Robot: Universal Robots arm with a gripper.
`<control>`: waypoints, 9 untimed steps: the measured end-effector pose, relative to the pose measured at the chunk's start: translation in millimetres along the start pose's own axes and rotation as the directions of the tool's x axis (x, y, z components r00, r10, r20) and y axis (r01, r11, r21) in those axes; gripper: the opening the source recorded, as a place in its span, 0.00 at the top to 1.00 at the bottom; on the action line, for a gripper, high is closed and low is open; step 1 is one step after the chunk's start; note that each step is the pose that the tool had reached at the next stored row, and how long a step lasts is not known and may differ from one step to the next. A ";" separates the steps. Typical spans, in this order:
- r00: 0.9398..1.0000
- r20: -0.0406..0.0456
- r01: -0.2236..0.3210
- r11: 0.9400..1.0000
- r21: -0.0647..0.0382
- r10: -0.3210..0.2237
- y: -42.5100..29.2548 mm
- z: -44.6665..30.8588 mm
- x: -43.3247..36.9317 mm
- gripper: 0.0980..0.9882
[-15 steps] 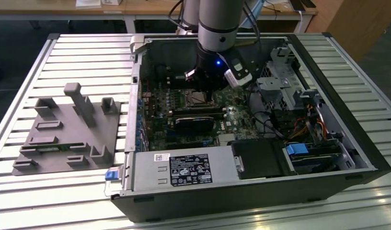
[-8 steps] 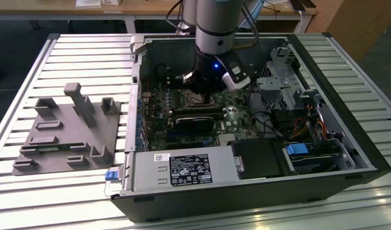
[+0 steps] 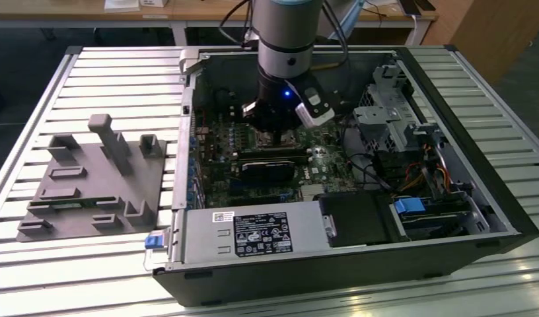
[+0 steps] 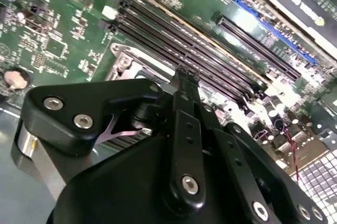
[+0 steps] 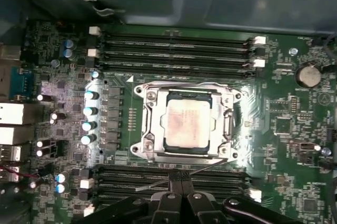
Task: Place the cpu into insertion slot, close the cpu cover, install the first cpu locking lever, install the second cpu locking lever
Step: 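Install the second cpu locking lever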
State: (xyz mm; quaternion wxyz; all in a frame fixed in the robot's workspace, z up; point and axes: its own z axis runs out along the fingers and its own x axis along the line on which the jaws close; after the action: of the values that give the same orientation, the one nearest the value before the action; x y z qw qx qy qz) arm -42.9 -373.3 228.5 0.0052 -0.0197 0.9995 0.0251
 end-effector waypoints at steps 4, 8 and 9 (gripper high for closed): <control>1.000 -0.001 0.000 1.000 0.000 0.000 -0.3 5.7 1.2 0.99; 1.000 -0.002 0.000 1.000 0.000 0.000 -0.6 12.9 1.4 0.99; 1.000 -0.003 0.000 1.000 0.000 0.000 -0.7 14.7 1.5 0.99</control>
State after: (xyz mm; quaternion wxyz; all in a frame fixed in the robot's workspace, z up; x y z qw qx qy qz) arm -44.3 -373.3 213.8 0.0039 -0.0197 0.9995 0.0251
